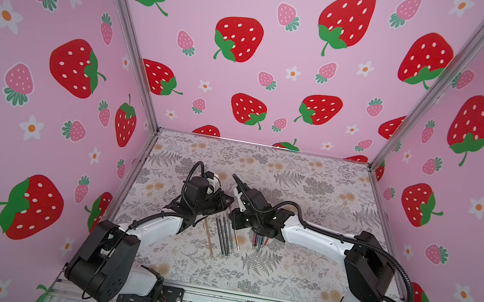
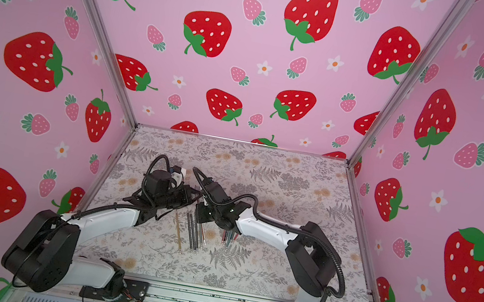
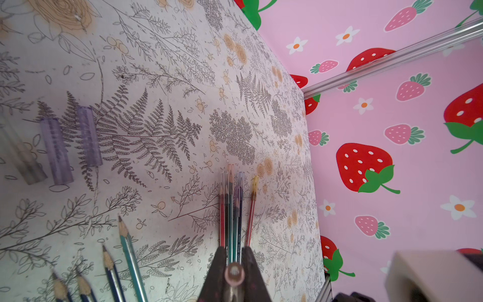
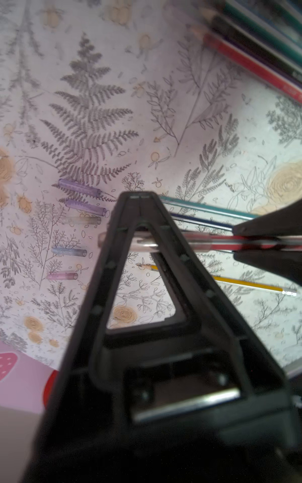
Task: Remove the protective cover of the pencils
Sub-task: Remove the protective sleeve from the pencil, then place the pencil at the center of the board.
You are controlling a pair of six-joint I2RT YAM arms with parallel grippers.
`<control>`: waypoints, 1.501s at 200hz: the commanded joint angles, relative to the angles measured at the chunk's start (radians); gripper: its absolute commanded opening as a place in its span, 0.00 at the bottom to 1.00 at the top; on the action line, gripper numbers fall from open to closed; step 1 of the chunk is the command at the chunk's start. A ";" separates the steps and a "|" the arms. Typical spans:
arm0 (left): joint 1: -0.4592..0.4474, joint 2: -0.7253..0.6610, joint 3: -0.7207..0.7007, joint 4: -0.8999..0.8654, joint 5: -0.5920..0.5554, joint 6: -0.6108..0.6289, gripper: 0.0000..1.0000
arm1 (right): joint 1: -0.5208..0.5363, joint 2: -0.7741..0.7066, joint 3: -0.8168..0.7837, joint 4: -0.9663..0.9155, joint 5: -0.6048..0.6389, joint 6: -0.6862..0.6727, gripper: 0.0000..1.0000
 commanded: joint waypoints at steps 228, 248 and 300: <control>0.097 0.326 0.354 -0.251 -0.162 0.081 0.00 | 0.042 -0.053 -0.210 0.068 0.106 0.070 0.00; 0.091 0.381 0.399 -0.284 -0.160 0.098 0.00 | 0.040 -0.011 -0.179 0.047 0.113 0.085 0.00; 0.050 0.471 0.493 -0.359 -0.186 0.134 0.00 | 0.004 0.050 -0.149 -0.019 0.148 0.183 0.00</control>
